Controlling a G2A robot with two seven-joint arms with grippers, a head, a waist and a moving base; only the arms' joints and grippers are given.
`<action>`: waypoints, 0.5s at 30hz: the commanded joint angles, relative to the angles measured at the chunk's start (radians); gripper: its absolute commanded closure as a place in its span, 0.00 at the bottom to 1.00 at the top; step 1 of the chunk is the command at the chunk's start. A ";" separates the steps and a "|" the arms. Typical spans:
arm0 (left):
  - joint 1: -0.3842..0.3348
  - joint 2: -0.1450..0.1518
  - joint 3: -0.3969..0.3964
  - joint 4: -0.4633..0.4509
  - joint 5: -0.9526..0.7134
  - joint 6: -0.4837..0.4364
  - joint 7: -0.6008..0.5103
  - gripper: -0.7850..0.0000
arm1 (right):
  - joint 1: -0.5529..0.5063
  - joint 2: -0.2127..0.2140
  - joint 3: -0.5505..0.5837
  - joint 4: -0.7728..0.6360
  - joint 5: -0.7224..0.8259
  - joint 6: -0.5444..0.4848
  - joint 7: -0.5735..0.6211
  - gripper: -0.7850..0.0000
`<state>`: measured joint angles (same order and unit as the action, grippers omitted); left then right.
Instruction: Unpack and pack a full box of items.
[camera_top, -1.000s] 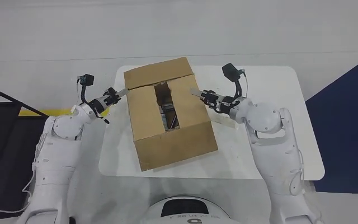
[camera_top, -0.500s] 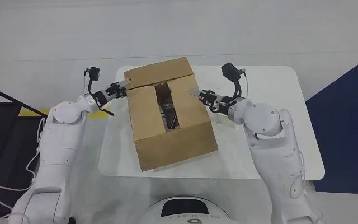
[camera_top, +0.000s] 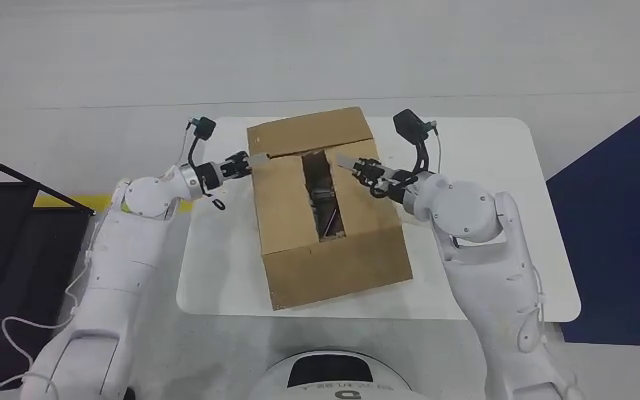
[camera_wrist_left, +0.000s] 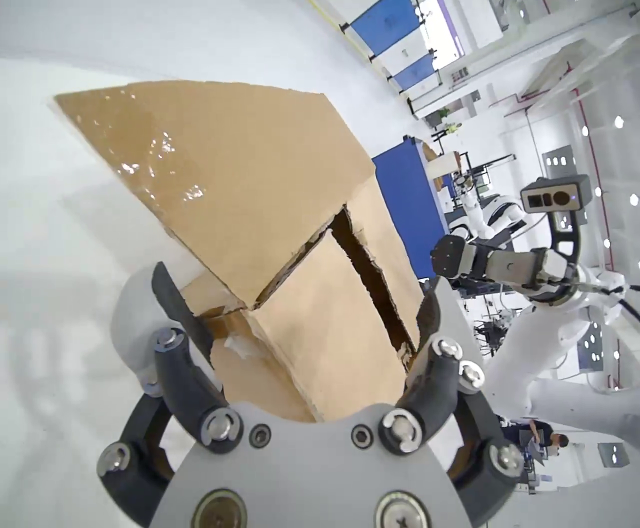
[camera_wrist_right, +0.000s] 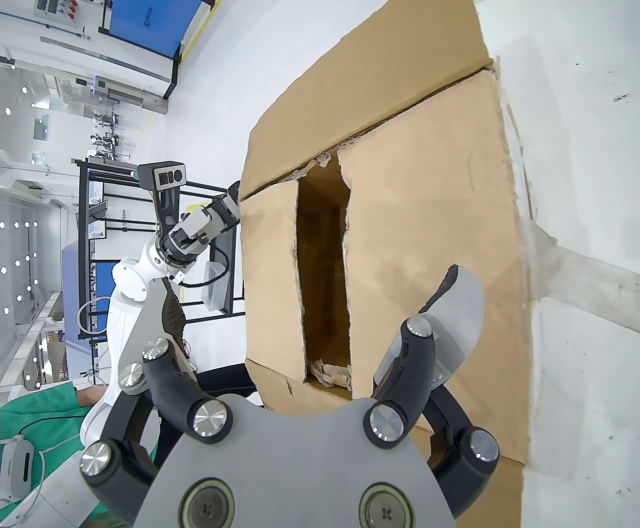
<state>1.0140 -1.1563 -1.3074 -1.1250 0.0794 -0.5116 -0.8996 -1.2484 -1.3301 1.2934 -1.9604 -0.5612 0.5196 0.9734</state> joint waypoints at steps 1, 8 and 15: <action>0.009 0.001 0.002 -0.018 -0.004 -0.012 0.003 0.00 | -0.001 0.001 -0.001 0.000 0.004 0.000 -0.006 0.00; 0.038 0.007 -0.004 -0.077 -0.059 -0.061 0.013 0.00 | -0.020 0.007 0.010 -0.026 0.016 -0.003 -0.035 0.00; 0.069 0.017 -0.030 -0.138 -0.128 -0.121 0.011 0.00 | -0.097 0.017 0.049 -0.104 0.027 -0.055 -0.101 0.00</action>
<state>1.0778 -1.1418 -1.3333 -1.2525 -0.0461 -0.6225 -0.8863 -1.3331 -1.3148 1.3377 -2.0528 -0.5351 0.4762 0.8806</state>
